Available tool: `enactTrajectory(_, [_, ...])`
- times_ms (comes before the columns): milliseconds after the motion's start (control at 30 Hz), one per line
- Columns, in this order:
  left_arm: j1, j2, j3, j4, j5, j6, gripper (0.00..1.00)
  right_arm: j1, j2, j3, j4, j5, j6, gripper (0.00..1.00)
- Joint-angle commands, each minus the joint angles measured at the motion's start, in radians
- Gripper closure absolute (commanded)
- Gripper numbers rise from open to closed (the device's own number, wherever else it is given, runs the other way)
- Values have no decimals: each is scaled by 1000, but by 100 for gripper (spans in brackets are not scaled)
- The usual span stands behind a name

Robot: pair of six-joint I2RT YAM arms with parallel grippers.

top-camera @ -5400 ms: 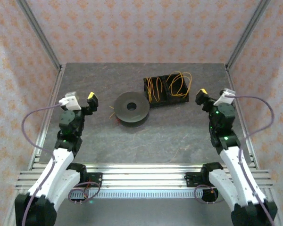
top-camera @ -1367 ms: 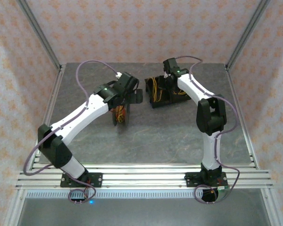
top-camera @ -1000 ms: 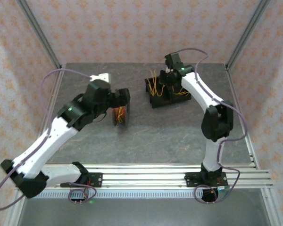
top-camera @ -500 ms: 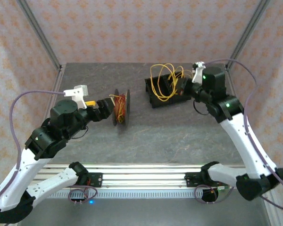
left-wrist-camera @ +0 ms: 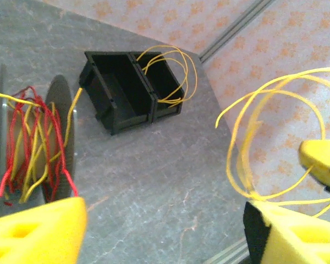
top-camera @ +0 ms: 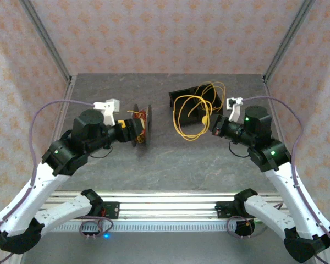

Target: Wrap the cables

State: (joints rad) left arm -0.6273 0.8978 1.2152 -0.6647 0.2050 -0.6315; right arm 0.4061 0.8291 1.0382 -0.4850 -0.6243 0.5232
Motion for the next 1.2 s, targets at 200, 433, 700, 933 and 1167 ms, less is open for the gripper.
enactTrajectory(200, [-123,61,141,-6,-5,-30,33,180,-12,-46,-27,341,-103,100])
enactTrajectory(433, [-219,121,128,103,-36,-138,1,378,28,-60,-10,696,-209,100])
enactTrajectory(700, [-227,208,151,125,-133,-358,1,580,114,-58,86,965,-295,100])
enactTrajectory(933, [-246,233,130,102,-163,-443,2,616,163,-45,132,1006,-294,100])
enactTrajectory(1167, [-247,267,119,96,-199,-477,30,620,147,-53,140,991,-284,100])
